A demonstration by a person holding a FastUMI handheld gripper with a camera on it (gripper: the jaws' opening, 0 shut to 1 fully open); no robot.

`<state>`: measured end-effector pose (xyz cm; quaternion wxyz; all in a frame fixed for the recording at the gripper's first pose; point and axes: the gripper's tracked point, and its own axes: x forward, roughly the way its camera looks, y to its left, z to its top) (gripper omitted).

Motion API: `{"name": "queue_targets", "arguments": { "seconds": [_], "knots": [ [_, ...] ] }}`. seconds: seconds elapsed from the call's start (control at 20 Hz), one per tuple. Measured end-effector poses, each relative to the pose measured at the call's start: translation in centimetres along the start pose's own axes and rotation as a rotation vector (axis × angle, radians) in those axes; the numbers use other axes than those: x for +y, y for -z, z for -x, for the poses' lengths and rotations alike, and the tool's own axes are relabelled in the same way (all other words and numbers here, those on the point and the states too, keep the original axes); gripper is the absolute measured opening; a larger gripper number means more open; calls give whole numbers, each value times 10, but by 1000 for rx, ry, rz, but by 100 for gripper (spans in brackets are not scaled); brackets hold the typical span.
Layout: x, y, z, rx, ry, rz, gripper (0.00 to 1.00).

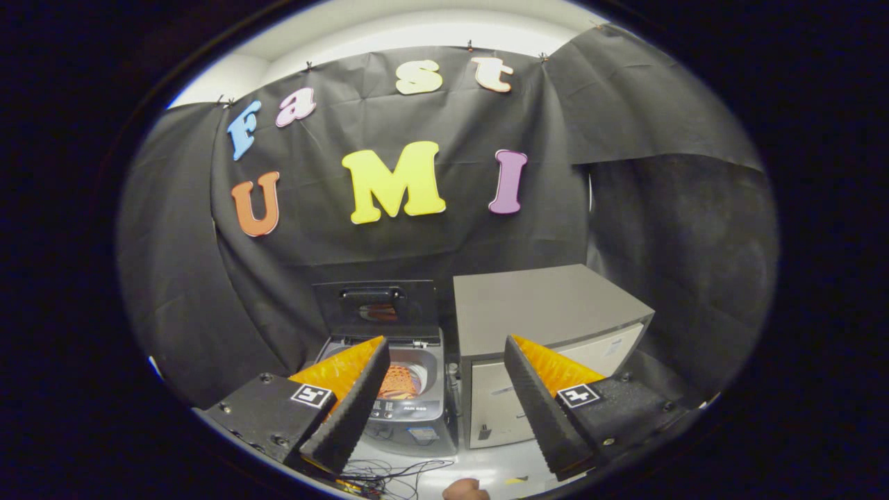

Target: Put the clothes into the washing machine and then close the washing machine lid.

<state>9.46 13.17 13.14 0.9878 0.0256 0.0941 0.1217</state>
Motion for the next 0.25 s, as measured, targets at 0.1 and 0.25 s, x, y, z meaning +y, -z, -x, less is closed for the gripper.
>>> {"name": "queue_targets", "arguments": {
  "seconds": [0.1,0.25],
  "knots": [
    [1,2,1,2,1,-5,100],
    [3,2,1,1,2,4,100]
  ]
}}
